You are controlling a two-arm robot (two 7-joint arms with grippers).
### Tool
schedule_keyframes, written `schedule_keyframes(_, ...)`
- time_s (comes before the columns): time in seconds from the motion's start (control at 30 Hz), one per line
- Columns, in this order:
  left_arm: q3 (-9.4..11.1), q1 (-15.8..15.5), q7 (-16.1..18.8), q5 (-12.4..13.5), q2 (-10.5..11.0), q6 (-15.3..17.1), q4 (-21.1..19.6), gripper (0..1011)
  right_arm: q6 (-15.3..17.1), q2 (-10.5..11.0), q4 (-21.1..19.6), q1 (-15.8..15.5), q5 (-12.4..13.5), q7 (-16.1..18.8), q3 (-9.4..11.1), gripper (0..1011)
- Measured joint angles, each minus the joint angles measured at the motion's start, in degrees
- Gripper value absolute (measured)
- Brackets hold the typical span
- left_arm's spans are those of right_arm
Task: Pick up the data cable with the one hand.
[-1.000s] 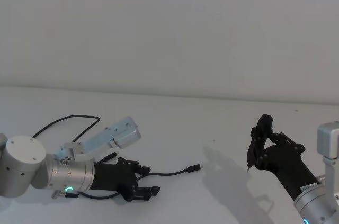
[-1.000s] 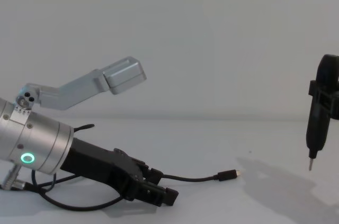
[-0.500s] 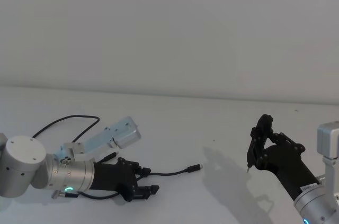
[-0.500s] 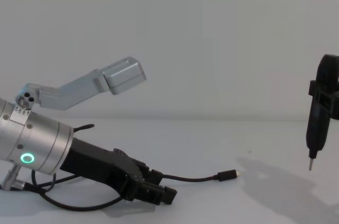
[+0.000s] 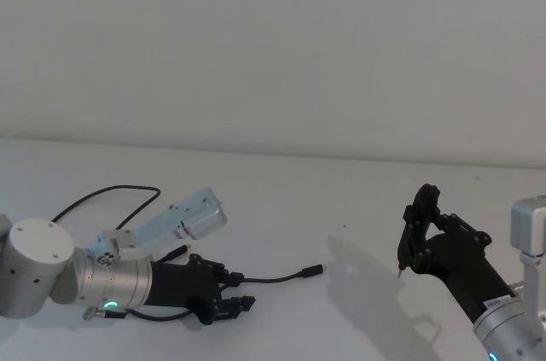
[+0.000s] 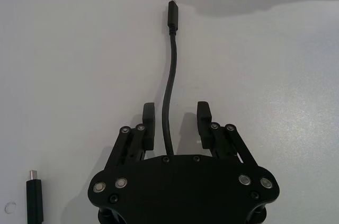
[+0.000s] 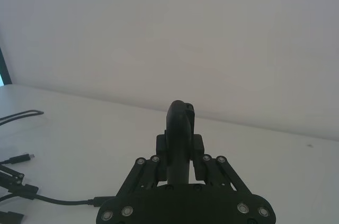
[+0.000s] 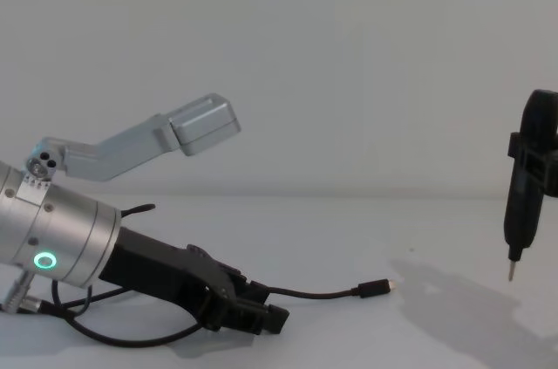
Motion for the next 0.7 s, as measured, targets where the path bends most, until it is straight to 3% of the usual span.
schedule_keyframes(0.47, 0.0, 0.0, 0.0, 0.01, 0.0, 0.0, 0.0, 361, -0.13, -0.14, 0.34, 0.17, -0.13, 0.03, -0.01, 274)
schedule_keyframes(0.7, 0.0, 0.0, 0.0, 0.0, 0.0, 0.0, 0.0, 312, -1.85, -0.7, 2.04, 1.46, -0.8, 0.82, -0.51, 275)
